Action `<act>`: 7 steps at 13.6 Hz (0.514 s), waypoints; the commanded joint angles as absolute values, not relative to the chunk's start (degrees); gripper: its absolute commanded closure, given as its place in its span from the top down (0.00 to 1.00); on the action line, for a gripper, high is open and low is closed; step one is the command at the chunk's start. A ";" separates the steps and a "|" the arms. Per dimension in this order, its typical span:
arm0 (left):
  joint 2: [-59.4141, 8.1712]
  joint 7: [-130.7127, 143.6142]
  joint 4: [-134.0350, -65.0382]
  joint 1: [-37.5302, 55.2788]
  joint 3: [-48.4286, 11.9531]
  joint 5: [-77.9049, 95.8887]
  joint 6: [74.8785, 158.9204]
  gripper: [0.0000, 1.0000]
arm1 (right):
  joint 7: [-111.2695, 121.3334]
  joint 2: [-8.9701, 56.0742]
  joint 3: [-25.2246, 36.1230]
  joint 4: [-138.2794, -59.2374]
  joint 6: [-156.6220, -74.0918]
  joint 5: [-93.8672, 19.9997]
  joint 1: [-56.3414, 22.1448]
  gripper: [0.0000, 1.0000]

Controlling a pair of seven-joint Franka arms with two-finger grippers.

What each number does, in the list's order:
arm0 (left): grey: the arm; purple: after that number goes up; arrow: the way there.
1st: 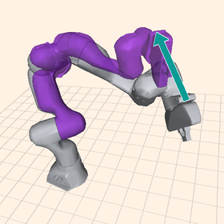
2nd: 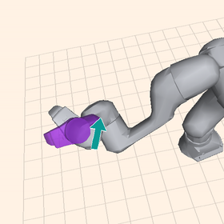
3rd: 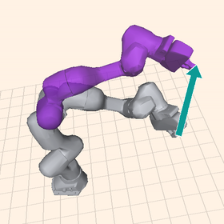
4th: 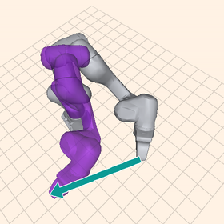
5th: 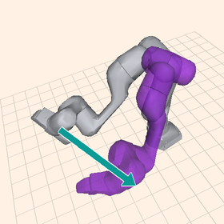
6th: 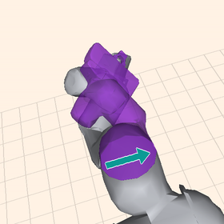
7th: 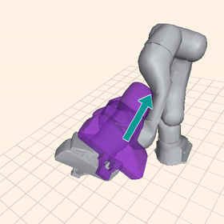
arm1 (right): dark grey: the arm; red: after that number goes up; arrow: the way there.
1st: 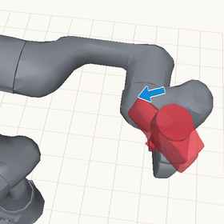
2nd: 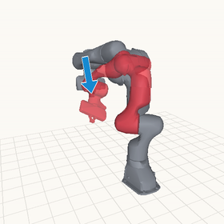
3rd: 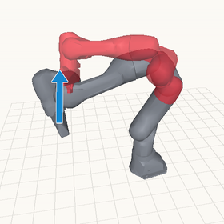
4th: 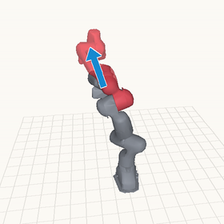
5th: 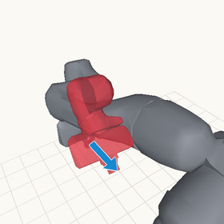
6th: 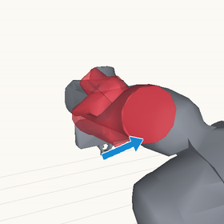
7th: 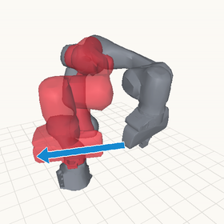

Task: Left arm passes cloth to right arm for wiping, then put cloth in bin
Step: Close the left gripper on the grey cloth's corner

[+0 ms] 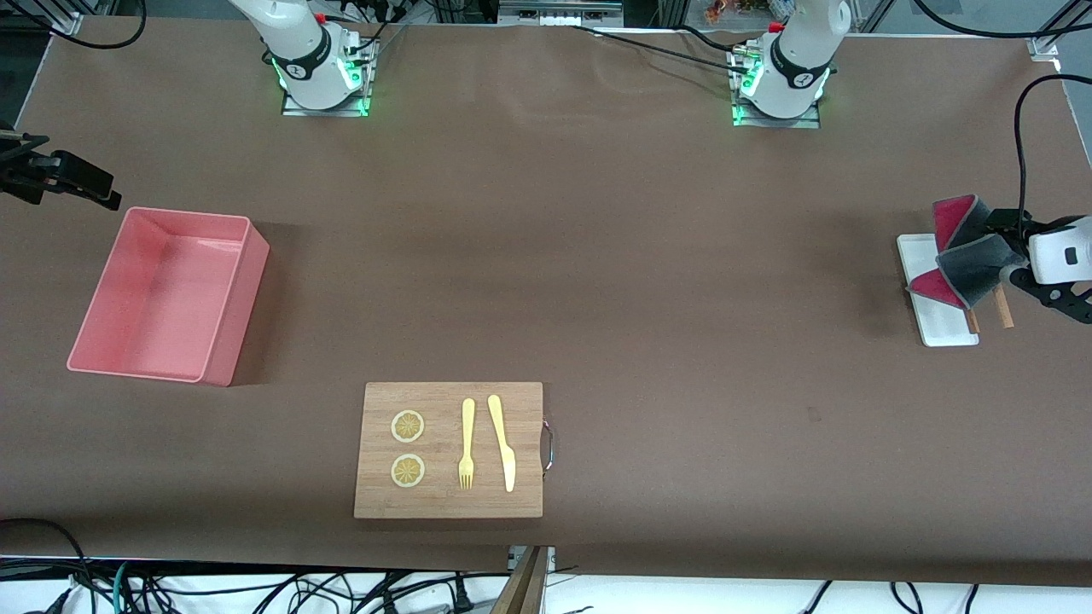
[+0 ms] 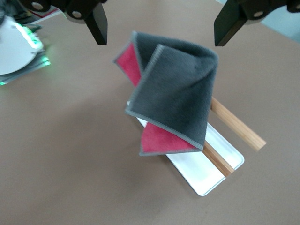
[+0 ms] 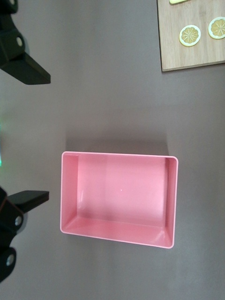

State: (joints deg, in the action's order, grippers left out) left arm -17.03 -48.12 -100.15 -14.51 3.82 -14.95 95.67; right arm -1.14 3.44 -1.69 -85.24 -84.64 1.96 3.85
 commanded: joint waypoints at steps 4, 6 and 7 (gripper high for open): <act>-16.44 -55.46 -107.39 -17.75 3.34 -16.08 104.57 1.00 | -0.18 3.16 -1.85 -85.25 -84.20 0.79 4.57 1.00; -16.52 -55.46 -108.63 -18.54 3.34 -16.08 105.47 1.00 | -0.26 3.16 -1.85 -85.25 -84.20 0.79 4.57 1.00; -16.52 -55.72 -108.89 -18.98 3.25 -16.08 105.99 1.00 | -0.18 3.16 -1.85 -85.25 -84.20 0.79 4.57 1.00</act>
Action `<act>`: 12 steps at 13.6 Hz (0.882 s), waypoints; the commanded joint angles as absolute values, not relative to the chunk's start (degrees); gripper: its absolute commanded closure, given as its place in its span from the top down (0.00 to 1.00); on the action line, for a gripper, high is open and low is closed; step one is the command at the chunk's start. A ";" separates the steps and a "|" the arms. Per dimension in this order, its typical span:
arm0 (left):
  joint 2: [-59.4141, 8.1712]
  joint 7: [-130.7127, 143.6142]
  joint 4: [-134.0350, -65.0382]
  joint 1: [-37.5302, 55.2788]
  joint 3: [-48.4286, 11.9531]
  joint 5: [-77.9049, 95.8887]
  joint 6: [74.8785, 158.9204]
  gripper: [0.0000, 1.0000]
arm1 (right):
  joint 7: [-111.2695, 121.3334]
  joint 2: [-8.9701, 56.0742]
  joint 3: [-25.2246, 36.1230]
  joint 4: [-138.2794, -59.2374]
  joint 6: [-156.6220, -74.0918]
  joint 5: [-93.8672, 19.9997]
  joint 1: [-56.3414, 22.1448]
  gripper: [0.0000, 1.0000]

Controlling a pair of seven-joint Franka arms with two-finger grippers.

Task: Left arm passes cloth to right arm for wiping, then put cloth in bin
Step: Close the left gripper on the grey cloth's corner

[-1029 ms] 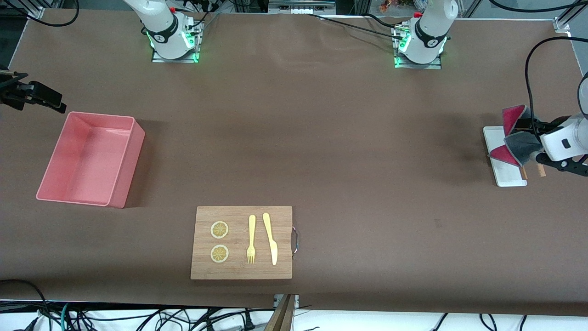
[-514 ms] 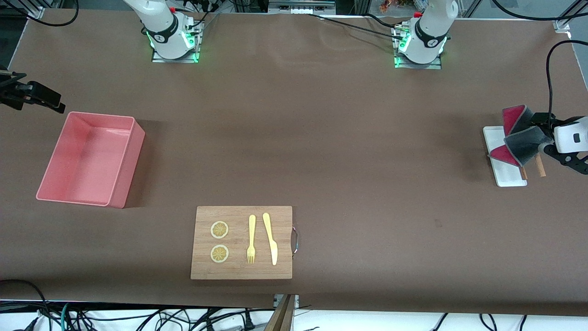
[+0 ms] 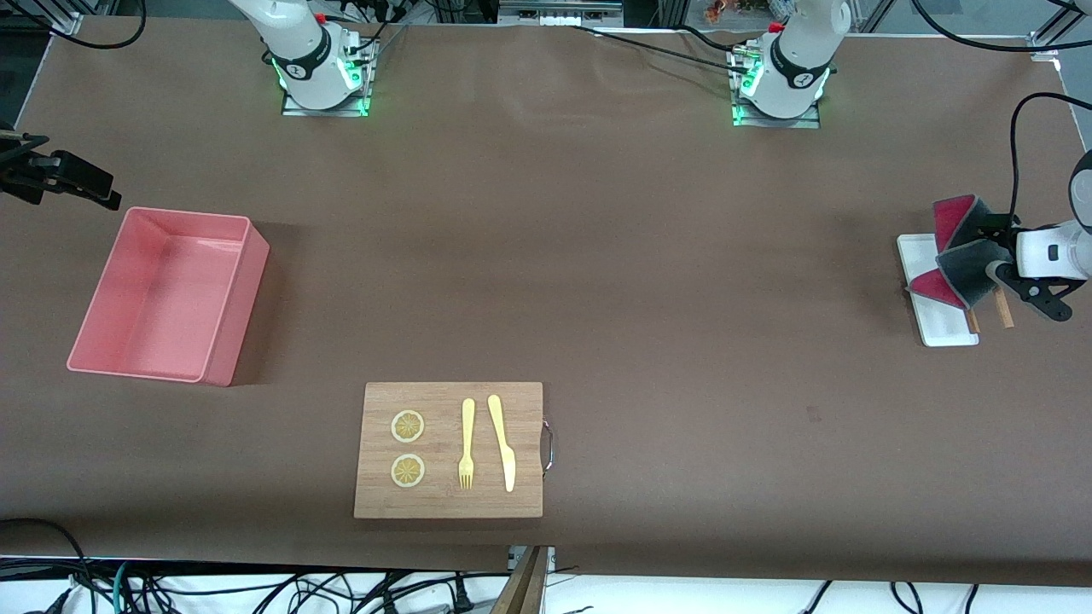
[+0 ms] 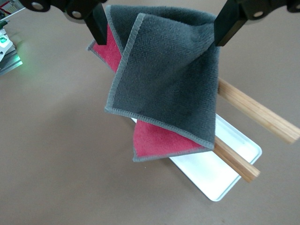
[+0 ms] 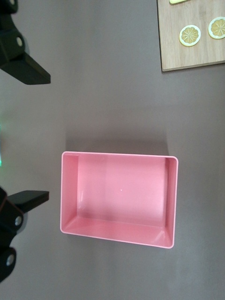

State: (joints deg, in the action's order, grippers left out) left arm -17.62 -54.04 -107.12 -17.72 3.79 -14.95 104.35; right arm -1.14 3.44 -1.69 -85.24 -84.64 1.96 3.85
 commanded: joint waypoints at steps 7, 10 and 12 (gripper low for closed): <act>-17.23 -56.43 -109.86 -19.69 3.25 -15.73 108.28 0.74 | -0.18 3.16 -1.85 -85.25 -84.20 0.79 4.57 1.00; -17.31 -56.43 -109.78 -19.69 3.25 -15.73 108.28 0.43 | -0.35 3.16 -1.93 -85.25 -84.20 0.79 4.48 1.00; -17.31 -56.51 -109.34 -19.51 3.16 -15.73 107.76 0.14 | -0.35 3.16 -1.93 -85.25 -84.20 0.70 4.48 1.00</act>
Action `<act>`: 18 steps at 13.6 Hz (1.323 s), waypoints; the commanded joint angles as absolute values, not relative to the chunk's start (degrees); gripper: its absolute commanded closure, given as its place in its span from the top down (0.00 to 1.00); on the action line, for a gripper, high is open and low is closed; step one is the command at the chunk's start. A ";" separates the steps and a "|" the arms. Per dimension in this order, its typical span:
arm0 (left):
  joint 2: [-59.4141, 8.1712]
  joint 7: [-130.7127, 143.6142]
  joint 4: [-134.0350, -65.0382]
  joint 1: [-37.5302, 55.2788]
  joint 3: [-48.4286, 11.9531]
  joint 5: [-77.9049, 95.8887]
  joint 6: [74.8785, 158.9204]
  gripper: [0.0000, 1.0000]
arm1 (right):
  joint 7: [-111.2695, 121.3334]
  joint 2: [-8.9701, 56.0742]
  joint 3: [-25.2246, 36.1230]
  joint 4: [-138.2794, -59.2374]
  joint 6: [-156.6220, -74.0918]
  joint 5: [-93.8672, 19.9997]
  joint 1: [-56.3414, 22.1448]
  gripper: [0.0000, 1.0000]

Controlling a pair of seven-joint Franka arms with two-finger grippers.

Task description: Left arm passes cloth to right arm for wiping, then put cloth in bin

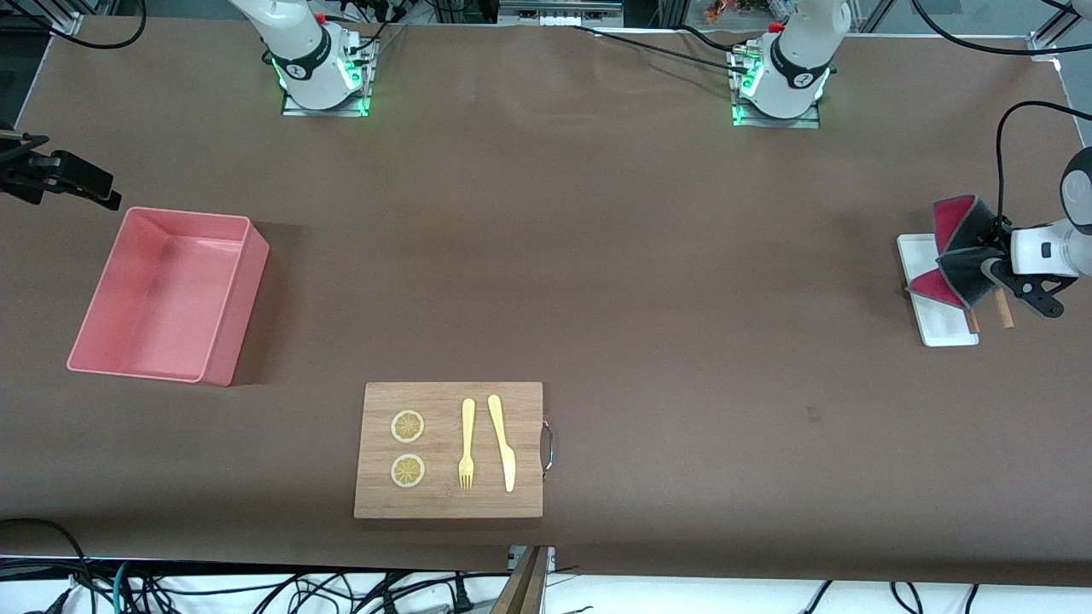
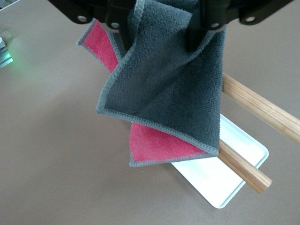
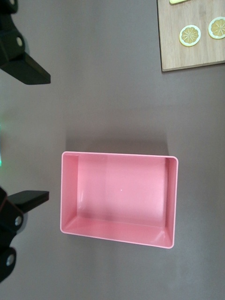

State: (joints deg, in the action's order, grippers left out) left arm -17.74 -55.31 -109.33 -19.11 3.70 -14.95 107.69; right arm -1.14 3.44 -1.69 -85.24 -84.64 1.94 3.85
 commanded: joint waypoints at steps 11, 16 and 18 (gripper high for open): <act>-17.66 -52.30 -96.08 -15.74 2.99 -12.22 91.16 0.00 | -0.27 6.59 -2.11 -85.43 -83.94 -1.41 4.13 1.00; -17.75 -49.40 -88.26 -10.12 2.99 -9.25 82.81 0.00 | 0.09 8.26 -2.11 -85.52 -83.67 -1.14 4.04 1.00; -18.71 -45.55 -83.87 -7.58 2.99 -3.81 78.16 0.00 | -1.31 8.44 -2.37 -85.52 -83.58 -1.40 3.78 1.00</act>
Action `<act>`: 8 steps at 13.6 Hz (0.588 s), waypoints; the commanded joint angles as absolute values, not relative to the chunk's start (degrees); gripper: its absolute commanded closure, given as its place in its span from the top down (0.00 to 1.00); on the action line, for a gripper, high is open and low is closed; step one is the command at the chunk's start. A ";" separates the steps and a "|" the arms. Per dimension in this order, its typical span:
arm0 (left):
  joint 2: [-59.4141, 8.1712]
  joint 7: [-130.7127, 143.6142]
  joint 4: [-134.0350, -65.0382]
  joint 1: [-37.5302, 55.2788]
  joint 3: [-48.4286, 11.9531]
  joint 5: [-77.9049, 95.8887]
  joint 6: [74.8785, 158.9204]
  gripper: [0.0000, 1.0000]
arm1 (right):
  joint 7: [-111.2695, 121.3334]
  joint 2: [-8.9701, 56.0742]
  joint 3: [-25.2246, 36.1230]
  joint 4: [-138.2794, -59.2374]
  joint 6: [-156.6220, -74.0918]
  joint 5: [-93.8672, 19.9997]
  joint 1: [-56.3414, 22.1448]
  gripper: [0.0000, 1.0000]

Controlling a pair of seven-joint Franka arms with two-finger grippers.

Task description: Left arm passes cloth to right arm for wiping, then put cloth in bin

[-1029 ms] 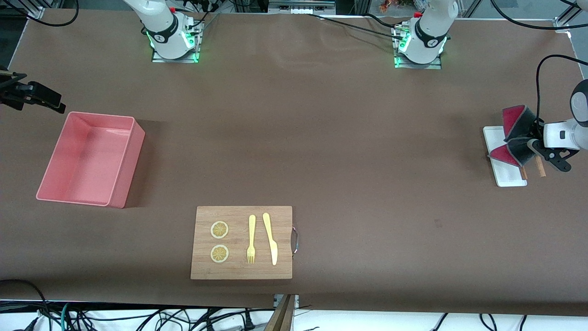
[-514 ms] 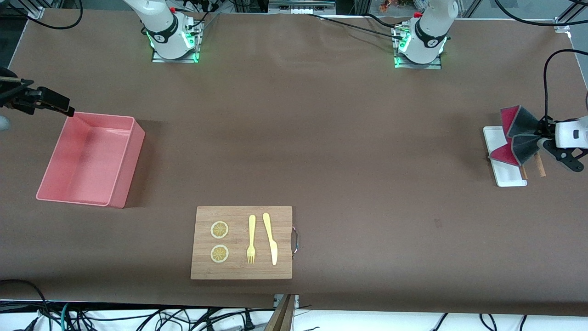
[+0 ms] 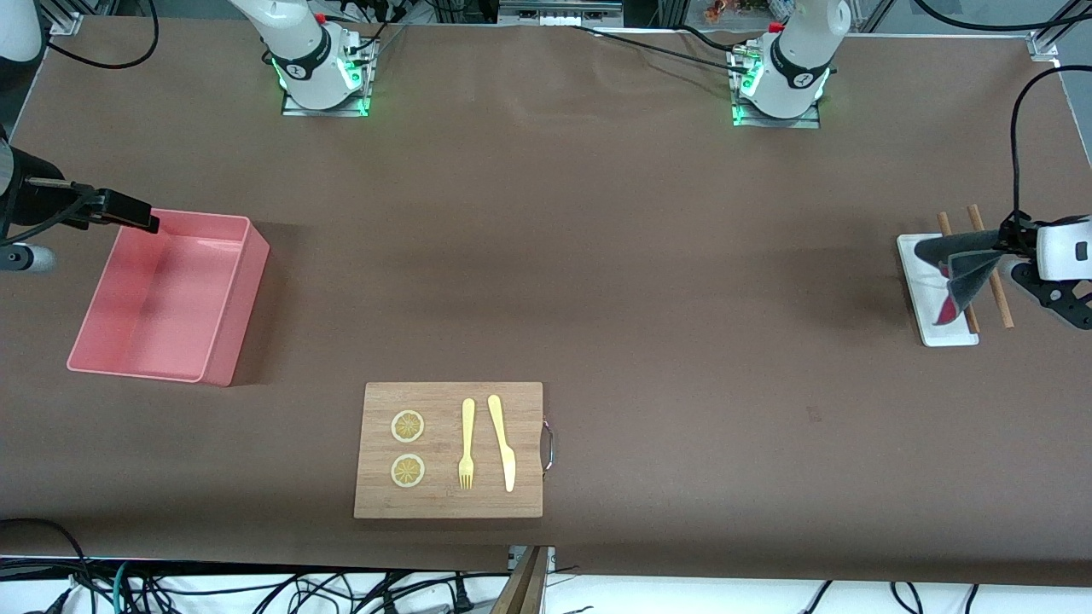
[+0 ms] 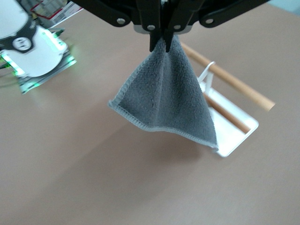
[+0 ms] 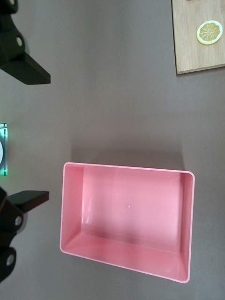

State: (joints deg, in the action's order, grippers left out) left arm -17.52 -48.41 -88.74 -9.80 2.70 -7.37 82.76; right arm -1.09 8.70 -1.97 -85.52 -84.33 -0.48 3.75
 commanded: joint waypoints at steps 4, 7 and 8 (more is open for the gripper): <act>-20.39 -29.32 -79.19 0.51 2.99 8.66 71.81 0.00 | -17.44 8.96 -2.55 -85.43 -84.20 -6.57 1.85 1.00; -22.14 -11.49 -79.10 6.14 2.99 23.59 71.89 0.00 | -23.80 10.63 -2.55 -85.43 -85.34 -11.50 -0.25 1.00; -22.84 -5.16 -78.93 8.15 2.99 28.08 72.24 0.00 | -26.86 11.16 -2.64 -85.43 -86.21 -12.64 -0.87 1.00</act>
